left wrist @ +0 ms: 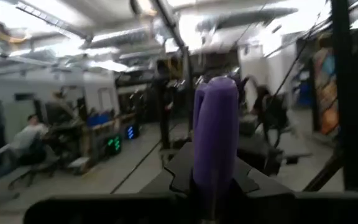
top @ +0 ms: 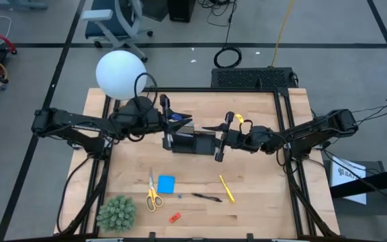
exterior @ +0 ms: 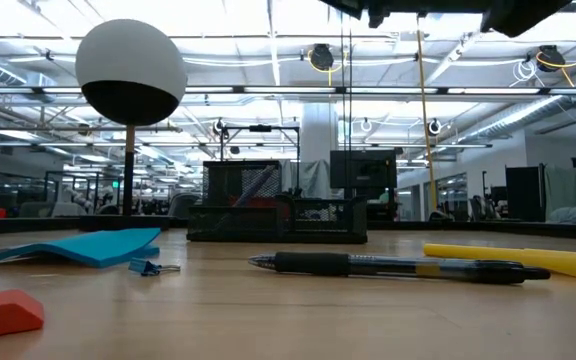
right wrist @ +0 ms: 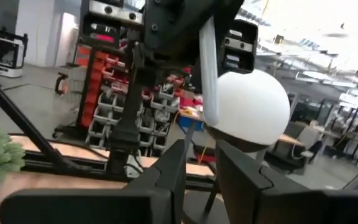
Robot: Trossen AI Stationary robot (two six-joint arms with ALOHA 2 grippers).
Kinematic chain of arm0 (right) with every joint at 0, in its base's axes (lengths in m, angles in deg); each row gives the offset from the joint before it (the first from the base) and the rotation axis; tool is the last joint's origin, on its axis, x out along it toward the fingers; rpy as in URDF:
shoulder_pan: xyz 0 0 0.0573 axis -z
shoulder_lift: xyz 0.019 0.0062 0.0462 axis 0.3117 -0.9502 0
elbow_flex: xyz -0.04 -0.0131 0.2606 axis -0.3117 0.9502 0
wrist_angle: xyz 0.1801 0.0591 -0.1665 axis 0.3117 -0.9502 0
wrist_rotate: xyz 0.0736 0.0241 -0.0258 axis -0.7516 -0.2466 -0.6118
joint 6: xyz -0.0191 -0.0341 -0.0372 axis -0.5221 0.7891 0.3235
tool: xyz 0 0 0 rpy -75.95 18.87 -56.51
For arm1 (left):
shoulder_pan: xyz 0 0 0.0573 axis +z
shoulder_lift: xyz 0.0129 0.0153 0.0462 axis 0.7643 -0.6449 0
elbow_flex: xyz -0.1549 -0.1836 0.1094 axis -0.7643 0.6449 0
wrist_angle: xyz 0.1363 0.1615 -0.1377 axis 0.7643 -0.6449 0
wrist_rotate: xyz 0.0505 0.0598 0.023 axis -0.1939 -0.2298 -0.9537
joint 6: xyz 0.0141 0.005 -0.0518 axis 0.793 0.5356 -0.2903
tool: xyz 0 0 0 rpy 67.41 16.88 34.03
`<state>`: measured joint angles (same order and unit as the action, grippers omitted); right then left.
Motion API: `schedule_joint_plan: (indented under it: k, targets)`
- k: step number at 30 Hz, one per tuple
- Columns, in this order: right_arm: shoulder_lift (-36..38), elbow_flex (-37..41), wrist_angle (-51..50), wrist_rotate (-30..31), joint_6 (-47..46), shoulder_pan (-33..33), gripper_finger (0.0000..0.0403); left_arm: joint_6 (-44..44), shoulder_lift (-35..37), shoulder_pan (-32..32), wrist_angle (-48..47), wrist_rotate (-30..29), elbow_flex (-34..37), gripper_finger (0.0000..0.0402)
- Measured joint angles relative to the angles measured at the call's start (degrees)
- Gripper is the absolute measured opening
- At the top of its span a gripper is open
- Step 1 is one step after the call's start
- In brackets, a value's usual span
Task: Pick and place office supplies into organizer
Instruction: Put the blue marker pen into the black desk organizer
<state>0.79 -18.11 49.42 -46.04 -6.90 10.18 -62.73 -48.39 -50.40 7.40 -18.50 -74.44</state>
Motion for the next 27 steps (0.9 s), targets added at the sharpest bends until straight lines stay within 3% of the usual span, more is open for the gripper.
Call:
schedule_joint_plan:
  k: [6, 13, 27]
  targets:
    - [3.6, 0.0, -5.2, -0.3, -5.7, 0.0, 0.0076, 0.6, 2.4, 0.0, -12.4, -3.9, 0.0, 0.0037]
    - [5.4, 0.0, -8.2, -0.4, -6.7, 0.0, 0.0073, -0.7, 1.6, 0.1, -18.2, -4.2, 0.2, 0.0037]
    - [5.3, 0.0, -8.4, -0.5, -6.5, -0.9, 0.0073, -9.1, 1.6, 9.0, 7.1, 0.6, 20.0, 0.0037]
